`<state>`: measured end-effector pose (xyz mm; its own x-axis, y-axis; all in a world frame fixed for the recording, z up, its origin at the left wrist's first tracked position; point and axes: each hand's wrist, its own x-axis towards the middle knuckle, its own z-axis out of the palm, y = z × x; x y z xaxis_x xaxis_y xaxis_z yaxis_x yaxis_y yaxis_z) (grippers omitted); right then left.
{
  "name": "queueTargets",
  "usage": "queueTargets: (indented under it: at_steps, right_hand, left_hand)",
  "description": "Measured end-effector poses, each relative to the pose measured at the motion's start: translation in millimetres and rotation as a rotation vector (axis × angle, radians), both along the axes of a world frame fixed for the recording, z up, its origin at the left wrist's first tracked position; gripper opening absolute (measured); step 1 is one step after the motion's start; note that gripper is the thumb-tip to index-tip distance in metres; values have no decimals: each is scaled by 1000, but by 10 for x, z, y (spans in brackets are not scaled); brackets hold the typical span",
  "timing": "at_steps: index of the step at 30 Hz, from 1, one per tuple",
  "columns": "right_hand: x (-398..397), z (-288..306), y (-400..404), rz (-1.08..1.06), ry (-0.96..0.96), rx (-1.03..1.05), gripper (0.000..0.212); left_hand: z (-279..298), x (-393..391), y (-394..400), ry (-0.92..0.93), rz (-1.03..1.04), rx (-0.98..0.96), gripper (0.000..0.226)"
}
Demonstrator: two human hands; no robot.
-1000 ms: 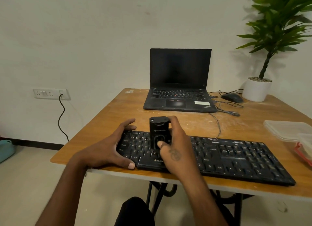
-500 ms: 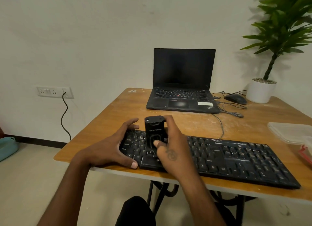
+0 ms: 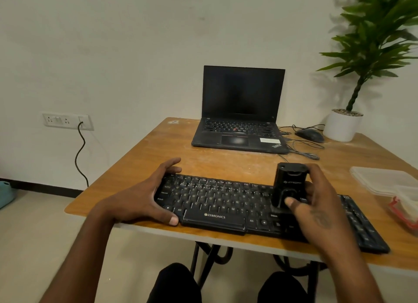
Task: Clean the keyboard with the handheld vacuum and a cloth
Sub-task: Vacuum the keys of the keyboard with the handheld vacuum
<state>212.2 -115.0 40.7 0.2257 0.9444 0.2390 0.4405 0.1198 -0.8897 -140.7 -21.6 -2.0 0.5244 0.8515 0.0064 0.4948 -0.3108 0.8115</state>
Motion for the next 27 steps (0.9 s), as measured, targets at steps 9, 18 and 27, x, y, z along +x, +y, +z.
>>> queueTargets:
  at_steps: [9, 18, 27]
  right_hand:
    - [-509, -193, 188, 131, -64, 39, 66]
    - [266, -48, -2, 2, 88, 7, 68]
    - [378, -102, -10, -24, 62, 20, 62]
  left_hand:
    - [1, 0, -9, -6, -5, -12, 132]
    - [17, 4, -34, 9, 9, -5, 136]
    - [39, 32, -34, 9, 22, -16, 137]
